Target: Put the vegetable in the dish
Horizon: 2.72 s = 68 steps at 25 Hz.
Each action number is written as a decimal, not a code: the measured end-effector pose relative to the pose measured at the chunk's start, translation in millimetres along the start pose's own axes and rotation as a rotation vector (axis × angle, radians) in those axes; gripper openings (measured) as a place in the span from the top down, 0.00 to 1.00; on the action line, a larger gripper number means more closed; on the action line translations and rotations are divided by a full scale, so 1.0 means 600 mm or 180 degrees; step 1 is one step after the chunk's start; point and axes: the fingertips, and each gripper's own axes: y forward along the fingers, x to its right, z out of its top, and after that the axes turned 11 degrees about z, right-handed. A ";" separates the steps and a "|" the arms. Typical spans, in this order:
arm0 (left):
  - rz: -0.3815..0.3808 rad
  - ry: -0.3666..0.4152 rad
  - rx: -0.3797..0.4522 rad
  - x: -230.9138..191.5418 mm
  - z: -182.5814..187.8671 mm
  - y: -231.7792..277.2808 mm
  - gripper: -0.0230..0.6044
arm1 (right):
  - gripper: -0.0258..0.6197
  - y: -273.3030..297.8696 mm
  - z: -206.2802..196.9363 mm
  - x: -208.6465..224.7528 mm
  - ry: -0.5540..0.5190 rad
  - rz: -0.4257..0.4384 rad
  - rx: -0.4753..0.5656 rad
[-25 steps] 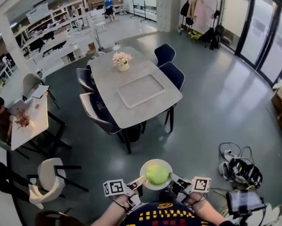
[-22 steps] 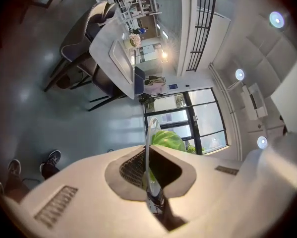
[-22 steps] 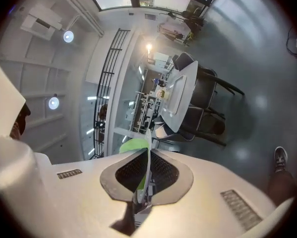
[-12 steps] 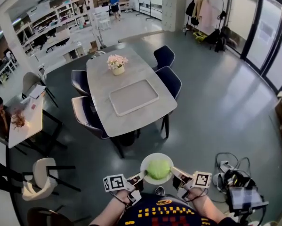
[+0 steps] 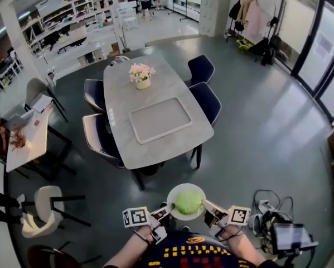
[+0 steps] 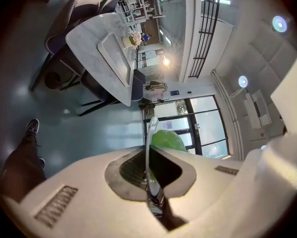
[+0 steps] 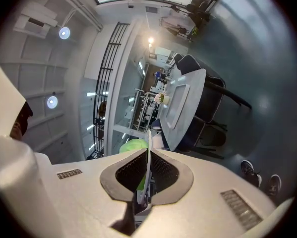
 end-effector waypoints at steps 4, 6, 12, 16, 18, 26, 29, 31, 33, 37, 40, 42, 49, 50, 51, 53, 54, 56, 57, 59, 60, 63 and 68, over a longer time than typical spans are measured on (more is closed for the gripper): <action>0.0016 0.0018 -0.0072 0.004 0.070 0.027 0.94 | 0.93 0.050 0.050 0.017 -0.0028 -0.0027 0.0031; -0.0009 -0.0021 -0.0108 0.014 0.108 0.040 0.95 | 0.93 0.085 0.078 0.015 -0.0012 0.0030 0.0061; -0.0048 0.0010 -0.0115 0.010 0.213 0.054 0.94 | 0.93 0.178 0.134 0.026 -0.0183 -0.0005 0.0019; -0.0023 0.0041 -0.0077 -0.005 0.266 0.052 0.94 | 0.93 0.233 0.152 0.025 -0.0184 0.0024 -0.0019; -0.0085 -0.0012 -0.0053 -0.003 0.287 0.046 0.94 | 0.93 0.258 0.156 0.021 -0.0209 0.0038 -0.0050; -0.0125 -0.0027 0.0031 -0.033 0.333 0.036 0.94 | 0.93 0.314 0.160 0.030 -0.0206 -0.0034 -0.0168; -0.0173 -0.0072 0.0047 -0.036 0.345 0.048 0.95 | 0.93 0.324 0.170 0.040 -0.0143 -0.0040 -0.0164; -0.0206 -0.0046 0.0070 -0.034 0.354 0.055 0.95 | 0.93 0.328 0.177 0.051 -0.0127 -0.0080 -0.0183; -0.0231 -0.0015 0.0117 -0.031 0.368 0.061 0.95 | 0.93 0.335 0.187 0.064 -0.0119 -0.0104 -0.0228; -0.0170 -0.0218 0.0249 -0.028 0.404 0.073 0.94 | 0.93 0.373 0.223 0.076 -0.0128 -0.0033 -0.0348; -0.0240 -0.0229 0.0383 -0.018 0.440 0.093 0.94 | 0.93 0.407 0.260 0.081 -0.0132 0.0056 -0.0451; -0.0319 -0.0295 0.0462 -0.008 0.462 0.111 0.95 | 0.93 0.422 0.285 0.098 -0.0119 0.0051 -0.0543; -0.0410 -0.0474 0.0709 0.016 0.534 0.190 0.94 | 0.93 0.471 0.384 0.141 0.0027 0.0107 -0.0777; -0.0380 -0.0445 0.0741 0.016 0.544 0.201 0.94 | 0.93 0.475 0.398 0.148 0.0036 0.0103 -0.0806; -0.0316 -0.0415 0.0768 0.014 0.554 0.211 0.94 | 0.93 0.481 0.411 0.155 0.0042 0.0116 -0.0838; -0.0053 -0.0453 0.0793 -0.001 0.565 0.227 0.94 | 0.93 0.492 0.434 0.168 0.0047 0.0158 -0.0915; 0.0068 -0.0492 0.0805 -0.010 0.568 0.234 0.94 | 0.93 0.497 0.444 0.174 0.0053 0.0172 -0.0958; 0.0178 -0.0541 0.0850 -0.018 0.575 0.248 0.94 | 0.93 0.504 0.460 0.190 0.0078 0.0172 -0.1049; 0.0209 -0.0553 0.0882 -0.020 0.579 0.253 0.94 | 0.93 0.507 0.467 0.198 0.0105 0.0150 -0.1089; 0.0261 -0.0582 0.0961 -0.022 0.588 0.261 0.95 | 0.93 0.518 0.480 0.208 0.0120 0.0184 -0.1173; 0.0278 -0.0613 0.1004 -0.021 0.592 0.265 0.94 | 0.93 0.526 0.486 0.209 0.0107 0.0233 -0.1222; 0.0287 -0.0718 0.1117 -0.013 0.605 0.271 0.94 | 0.93 0.545 0.498 0.216 0.0130 0.0327 -0.1349; 0.0404 -0.0752 0.1198 -0.022 0.627 0.278 0.94 | 0.93 0.570 0.510 0.232 0.0242 0.0405 -0.1444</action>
